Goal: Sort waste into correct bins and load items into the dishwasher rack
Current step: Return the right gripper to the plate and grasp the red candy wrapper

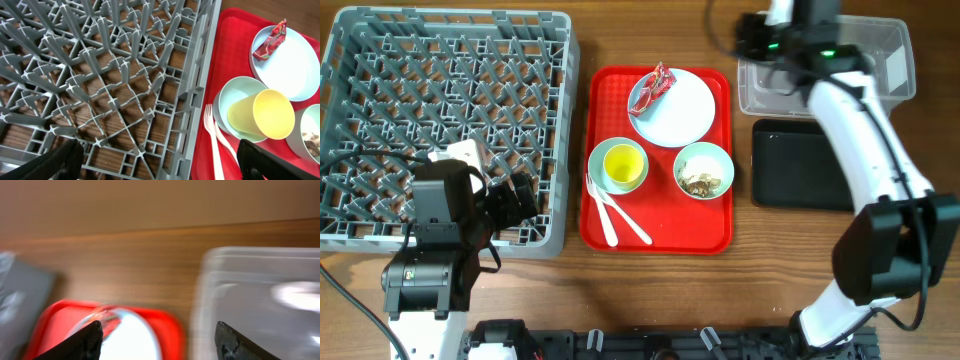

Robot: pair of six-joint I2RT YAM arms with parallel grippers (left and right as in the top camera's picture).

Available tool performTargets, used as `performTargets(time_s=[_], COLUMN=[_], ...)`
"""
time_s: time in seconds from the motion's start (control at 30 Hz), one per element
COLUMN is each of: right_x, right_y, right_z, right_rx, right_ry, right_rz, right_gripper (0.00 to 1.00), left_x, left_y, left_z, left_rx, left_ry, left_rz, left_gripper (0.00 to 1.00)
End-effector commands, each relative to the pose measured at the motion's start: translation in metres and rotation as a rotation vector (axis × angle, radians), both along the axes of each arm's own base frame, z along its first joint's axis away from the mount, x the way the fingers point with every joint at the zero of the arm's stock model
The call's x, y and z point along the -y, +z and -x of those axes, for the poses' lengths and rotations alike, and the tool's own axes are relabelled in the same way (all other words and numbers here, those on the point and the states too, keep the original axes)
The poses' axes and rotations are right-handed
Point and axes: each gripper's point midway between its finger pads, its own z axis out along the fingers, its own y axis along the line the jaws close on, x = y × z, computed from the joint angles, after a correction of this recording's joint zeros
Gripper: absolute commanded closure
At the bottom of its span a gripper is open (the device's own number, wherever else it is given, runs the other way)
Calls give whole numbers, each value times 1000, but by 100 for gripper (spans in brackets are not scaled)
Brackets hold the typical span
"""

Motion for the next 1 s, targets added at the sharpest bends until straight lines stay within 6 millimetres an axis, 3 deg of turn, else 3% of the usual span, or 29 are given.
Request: performTargets(time_s=[0.0,0.13,0.33,0.7,0.97], right_x=[-66,-105,-155,-159,-159], right_y=[-16,-36,-88,-173,-186], right_z=[19,32,47,46,37], right_rx=[-50,-94,-190,-310,-289], right_ry=[57,51,86,-120,-161], right_rz=[-20,-13,-26,-26,-39], right_gripper=[20,17,15,16,28], left_x=[-3,-3,-3,-2,-2], left_y=[11,11,11,11,11], left_z=[-2,-1,-1,-1,-1], left_rx=[32,30,28,27,27], left_ry=[19,19,19,14,14], left_rz=[-1,-1,-1,5,5], left_gripper=[0,0,0,0,0])
